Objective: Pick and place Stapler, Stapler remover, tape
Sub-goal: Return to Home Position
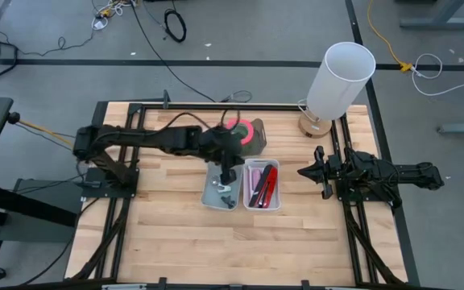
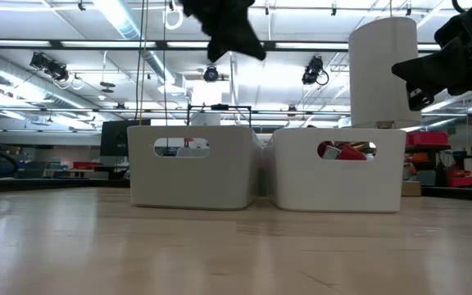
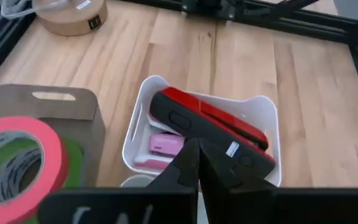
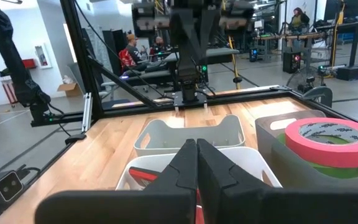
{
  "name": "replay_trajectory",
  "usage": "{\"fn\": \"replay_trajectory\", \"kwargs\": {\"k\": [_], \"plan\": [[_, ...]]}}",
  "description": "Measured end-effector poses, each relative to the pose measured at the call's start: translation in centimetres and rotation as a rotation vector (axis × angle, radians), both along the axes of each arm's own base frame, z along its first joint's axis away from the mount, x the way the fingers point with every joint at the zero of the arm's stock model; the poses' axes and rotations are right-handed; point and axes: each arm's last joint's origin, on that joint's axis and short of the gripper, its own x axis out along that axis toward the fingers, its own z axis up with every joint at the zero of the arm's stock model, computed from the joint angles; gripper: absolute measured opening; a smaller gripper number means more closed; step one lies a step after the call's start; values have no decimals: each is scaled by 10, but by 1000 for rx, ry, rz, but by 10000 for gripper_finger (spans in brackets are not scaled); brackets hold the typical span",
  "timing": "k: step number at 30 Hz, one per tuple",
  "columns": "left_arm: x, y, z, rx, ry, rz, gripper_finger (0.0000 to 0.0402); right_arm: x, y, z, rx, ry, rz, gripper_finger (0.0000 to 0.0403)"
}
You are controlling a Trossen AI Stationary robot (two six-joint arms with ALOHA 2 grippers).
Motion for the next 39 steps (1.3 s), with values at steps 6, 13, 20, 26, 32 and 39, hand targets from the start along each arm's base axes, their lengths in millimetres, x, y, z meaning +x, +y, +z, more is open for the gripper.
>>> {"fn": "replay_trajectory", "kwargs": {"k": [6, 13, 20, 26, 32, 39], "plan": [[-38, -2, -29, 6, -131, 3, 4, 0, 0, 0, 0, 0, -1, 4], [-87, -5, -59, 45, -231, -19, 3, 0, 0, 0, 0, 0, 0, 4], [-135, -14, -90, 285, -327, -229, 3, 0, 0, 0, 0, -2, 3, 4], [-173, -20, -123, 285, -305, -297, 3, 0, 0, 0, 0, -1, 0, 4], [-200, -26, -146, 257, -341, -321, 2, 0, 0, 0, 0, -1, 1, 4], [-216, -31, -159, 243, -379, -359, 2, 0, 0, 0, 0, 0, 7, 4]]}}
